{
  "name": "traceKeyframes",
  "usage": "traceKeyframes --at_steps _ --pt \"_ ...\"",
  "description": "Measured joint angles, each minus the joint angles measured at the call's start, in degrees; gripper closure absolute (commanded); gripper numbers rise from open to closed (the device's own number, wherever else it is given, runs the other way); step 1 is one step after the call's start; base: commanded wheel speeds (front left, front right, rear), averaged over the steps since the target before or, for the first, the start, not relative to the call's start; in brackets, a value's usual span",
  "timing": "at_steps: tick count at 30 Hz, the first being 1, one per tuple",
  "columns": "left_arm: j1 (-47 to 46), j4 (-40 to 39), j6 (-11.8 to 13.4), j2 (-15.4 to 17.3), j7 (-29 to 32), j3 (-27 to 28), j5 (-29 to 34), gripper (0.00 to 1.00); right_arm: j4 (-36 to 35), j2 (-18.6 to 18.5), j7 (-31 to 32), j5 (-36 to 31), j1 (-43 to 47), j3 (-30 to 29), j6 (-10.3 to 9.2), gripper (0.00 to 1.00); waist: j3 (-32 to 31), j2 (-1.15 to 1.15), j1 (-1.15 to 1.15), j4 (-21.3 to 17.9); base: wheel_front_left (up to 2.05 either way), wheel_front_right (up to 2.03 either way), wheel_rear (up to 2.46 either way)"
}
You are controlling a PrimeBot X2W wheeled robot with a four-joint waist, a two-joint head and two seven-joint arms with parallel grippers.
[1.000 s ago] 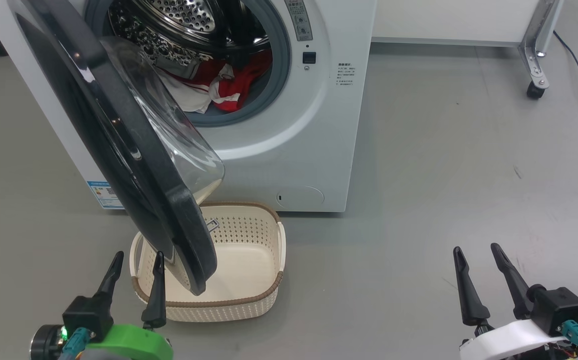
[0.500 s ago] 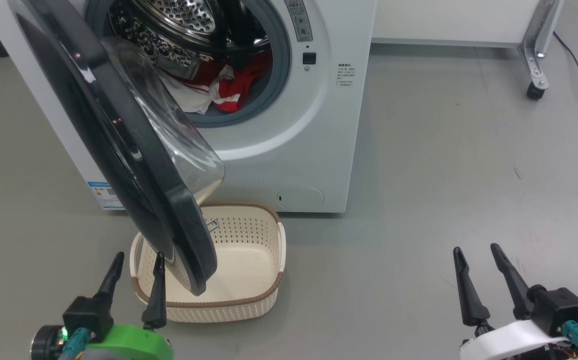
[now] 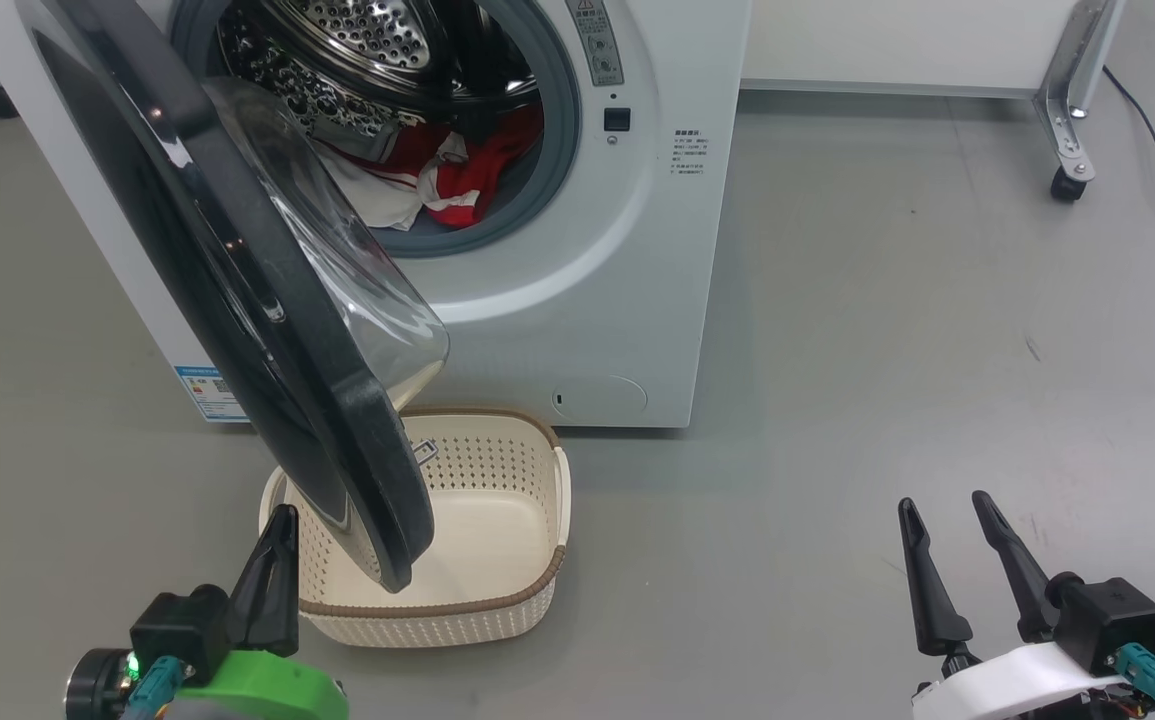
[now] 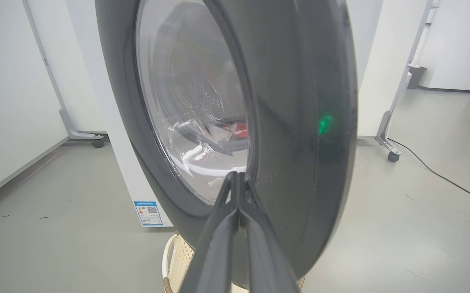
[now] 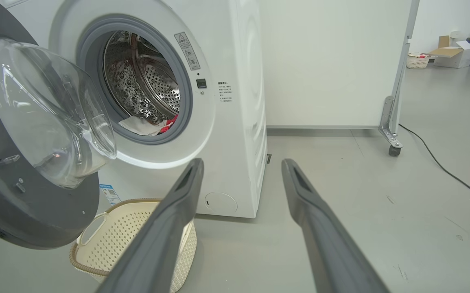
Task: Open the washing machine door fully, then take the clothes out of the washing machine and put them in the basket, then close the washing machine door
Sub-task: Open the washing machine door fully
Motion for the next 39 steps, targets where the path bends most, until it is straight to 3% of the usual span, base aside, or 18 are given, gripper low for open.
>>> traceKeyframes --at_steps 13,29,39 --pt "-0.05 -1.54 -0.01 -0.09 0.00 1.58 -0.13 1.00 0.56 0.32 0.00 -0.96 0.08 -0.41 0.62 0.00 -0.35 0.00 0.00 0.21 0.00 0.00 0.00" --pt "-7.06 -12.07 0.07 0.04 -0.01 5.66 -0.11 1.00 0.98 1.12 0.00 -1.90 0.15 -1.11 1.35 0.00 -0.85 0.00 0.00 0.48 0.00 0.00 0.00" --pt "-11.78 -17.36 -0.03 0.46 -0.32 4.49 0.87 1.00 1.23 1.56 0.00 -2.04 0.32 -2.25 1.79 0.00 -1.10 0.00 0.00 -0.16 0.00 0.00 0.00"
